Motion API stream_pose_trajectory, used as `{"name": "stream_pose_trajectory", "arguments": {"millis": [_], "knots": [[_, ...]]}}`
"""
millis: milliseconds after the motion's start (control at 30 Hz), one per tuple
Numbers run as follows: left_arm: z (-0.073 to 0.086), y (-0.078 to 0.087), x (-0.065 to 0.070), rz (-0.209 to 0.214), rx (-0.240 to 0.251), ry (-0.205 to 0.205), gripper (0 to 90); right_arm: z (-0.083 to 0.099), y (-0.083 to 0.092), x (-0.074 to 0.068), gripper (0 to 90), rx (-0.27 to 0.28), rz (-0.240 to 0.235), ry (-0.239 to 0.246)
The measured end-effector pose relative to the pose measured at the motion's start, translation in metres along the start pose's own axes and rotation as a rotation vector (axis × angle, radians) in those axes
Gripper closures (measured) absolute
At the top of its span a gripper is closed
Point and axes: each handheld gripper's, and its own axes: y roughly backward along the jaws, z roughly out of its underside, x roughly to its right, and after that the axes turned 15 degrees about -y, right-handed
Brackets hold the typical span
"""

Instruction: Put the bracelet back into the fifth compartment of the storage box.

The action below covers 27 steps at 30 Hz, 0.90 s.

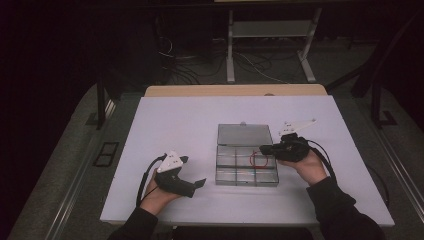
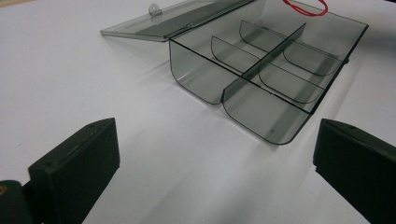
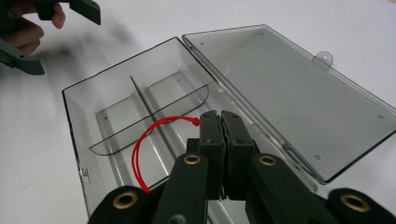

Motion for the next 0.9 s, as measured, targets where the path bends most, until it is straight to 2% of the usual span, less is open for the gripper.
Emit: {"name": "stream_pose_trajectory", "arguments": {"millis": [900], "knots": [[0.000,0.000,0.000,-0.001,-0.005,-0.003,0.0,0.012,-0.029,-0.018,87.4,-0.071,-0.048,0.040]]}}
